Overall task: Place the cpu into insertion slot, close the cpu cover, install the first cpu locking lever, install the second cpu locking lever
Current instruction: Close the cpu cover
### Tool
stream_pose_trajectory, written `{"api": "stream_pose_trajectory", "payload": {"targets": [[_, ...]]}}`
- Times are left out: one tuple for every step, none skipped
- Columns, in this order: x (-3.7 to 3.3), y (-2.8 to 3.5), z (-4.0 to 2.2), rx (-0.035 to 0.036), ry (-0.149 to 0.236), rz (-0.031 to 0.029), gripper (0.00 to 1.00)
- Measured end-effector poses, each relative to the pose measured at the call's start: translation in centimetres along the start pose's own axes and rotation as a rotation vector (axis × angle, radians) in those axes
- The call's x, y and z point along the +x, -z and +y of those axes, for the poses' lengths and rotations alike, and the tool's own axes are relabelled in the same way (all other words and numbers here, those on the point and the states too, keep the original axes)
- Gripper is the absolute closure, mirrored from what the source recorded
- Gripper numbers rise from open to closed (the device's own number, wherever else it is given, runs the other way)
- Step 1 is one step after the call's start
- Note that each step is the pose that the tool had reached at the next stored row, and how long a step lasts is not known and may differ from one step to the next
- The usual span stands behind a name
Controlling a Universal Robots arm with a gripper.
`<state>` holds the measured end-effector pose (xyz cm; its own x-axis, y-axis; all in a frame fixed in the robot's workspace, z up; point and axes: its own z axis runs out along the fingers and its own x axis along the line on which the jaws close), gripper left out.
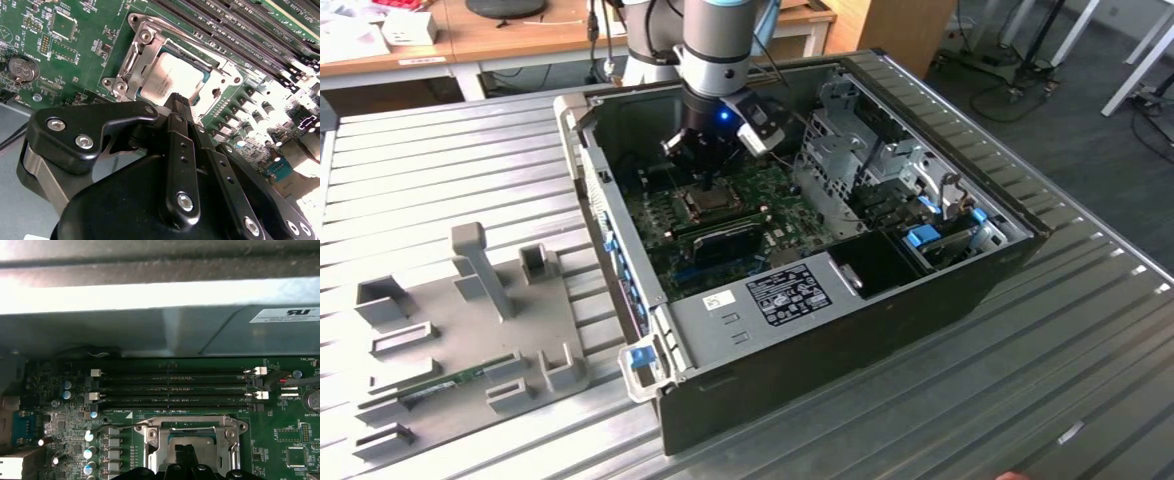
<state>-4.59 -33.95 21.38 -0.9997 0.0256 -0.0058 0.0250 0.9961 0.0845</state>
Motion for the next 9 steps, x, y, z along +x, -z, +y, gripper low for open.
{"api": "stream_pose_trajectory", "payload": {"targets": [[0.07, 0.01, -0.09, 0.0000, 0.000, -0.0001, 0.90], [0.12, 0.01, -0.21, -0.0001, 0.000, -0.0002, 0.90], [0.15, 0.02, -0.33, -0.0001, 0.000, -0.0001, 0.90], [0.18, 0.04, -0.44, 0.0000, 0.000, -0.0001, 0.90], [0.20, 0.04, -0.54, -0.0001, 0.000, -0.0001, 0.90], [0.21, 0.05, -0.61, -0.0001, 0.000, -0.0002, 0.90], [0.22, 0.05, -0.61, 0.0000, 0.000, -0.0002, 0.90], [0.22, 0.05, -0.61, 0.0000, 0.000, -0.0002, 0.90], [0.21, 0.05, -0.61, 0.0000, 0.000, -0.0002, 0.90]]}}
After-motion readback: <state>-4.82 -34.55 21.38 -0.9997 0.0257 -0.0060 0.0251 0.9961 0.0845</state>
